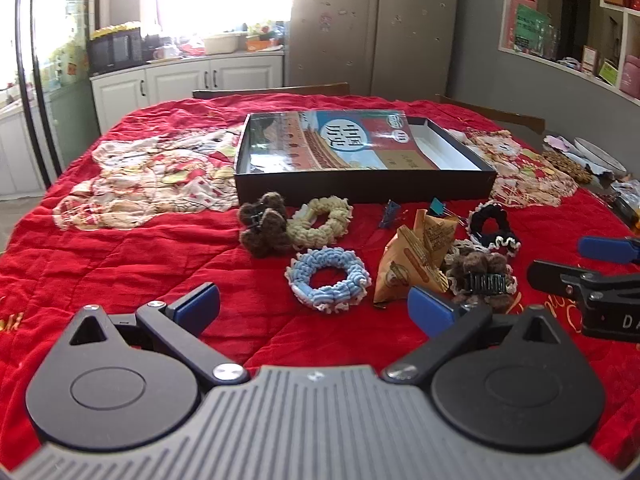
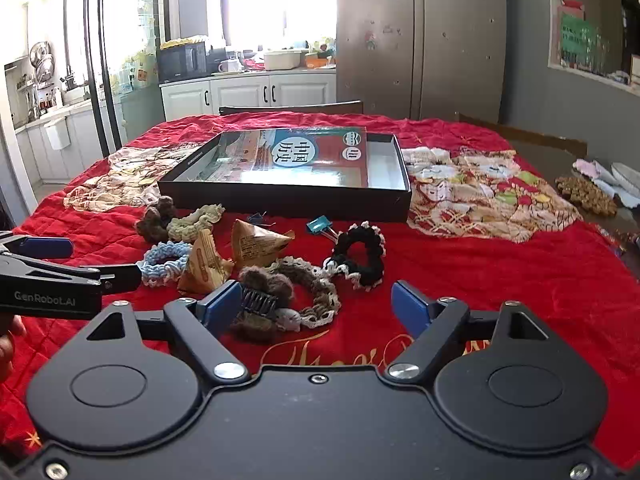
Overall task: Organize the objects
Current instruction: 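Grasp the blue crocheted ring with the left tool while the right tool grasps the brown fuzzy crochet piece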
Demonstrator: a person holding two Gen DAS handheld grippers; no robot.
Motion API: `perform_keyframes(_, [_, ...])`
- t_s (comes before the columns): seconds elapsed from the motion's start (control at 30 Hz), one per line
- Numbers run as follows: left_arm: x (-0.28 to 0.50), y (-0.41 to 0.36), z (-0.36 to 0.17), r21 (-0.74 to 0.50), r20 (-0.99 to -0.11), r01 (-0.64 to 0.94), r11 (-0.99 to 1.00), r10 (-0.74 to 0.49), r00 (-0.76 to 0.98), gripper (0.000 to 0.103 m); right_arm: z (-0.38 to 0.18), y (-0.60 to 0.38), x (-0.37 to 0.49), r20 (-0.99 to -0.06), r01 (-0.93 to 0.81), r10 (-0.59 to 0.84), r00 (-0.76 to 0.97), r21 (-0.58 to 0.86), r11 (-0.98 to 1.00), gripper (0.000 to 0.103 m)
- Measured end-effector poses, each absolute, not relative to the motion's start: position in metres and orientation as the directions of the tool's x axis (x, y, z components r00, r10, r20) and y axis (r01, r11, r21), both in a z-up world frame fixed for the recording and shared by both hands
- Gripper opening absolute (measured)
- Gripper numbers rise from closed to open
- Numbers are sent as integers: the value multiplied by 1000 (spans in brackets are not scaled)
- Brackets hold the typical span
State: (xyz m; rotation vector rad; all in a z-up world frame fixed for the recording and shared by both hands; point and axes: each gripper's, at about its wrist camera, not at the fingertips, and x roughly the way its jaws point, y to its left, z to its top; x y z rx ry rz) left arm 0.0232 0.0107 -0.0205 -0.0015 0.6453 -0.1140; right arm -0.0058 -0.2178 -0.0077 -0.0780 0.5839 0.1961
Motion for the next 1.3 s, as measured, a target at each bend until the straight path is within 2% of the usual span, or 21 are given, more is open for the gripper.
perform_keyframes(0.17, [30, 9, -24, -15, -591, 142, 990, -123, 797, 103, -13, -213, -4, -512, -237, 199, 836, -9, 972, 75])
perform_keyframes(0.43, [45, 12, -36, -3, -586, 161, 987, -132, 800, 103, -24, -197, 6, -522, -297, 218, 825, -73, 952, 75])
perform_keyframes(0.53, [51, 14, -40, -23, -599, 175, 984, -154, 786, 98, -29, -193, 11, -540, -327, 237, 808, -76, 942, 69])
perform_keyframes(0.6, [53, 15, -43, -29, -603, 180, 983, -161, 781, 95, -32, -190, 12, -547, -351, 258, 796, -71, 934, 60])
perform_keyframes(0.7, [57, 17, -45, -42, -608, 183, 982, -170, 776, 92, -36, -186, 15, -562, -382, 284, 777, -61, 922, 51])
perform_keyframes(0.87, [61, 20, -49, -54, -615, 190, 980, -183, 767, 82, -40, -184, 20, -568, -397, 313, 761, -26, 918, 46])
perform_keyframes(1.0, [66, 21, -52, -75, -622, 203, 976, -205, 756, 76, -42, -181, 24, -575, -403, 321, 752, -16, 915, 46])
perform_keyframes(1.17, [72, 20, -58, -84, -631, 220, 972, -223, 743, 62, -45, -180, 29, -586, -412, 341, 735, 14, 911, 40])
perform_keyframes(1.3, [75, 18, -60, -76, -632, 226, 971, -222, 743, 58, -46, -179, 33, -591, -422, 360, 721, 37, 906, 36])
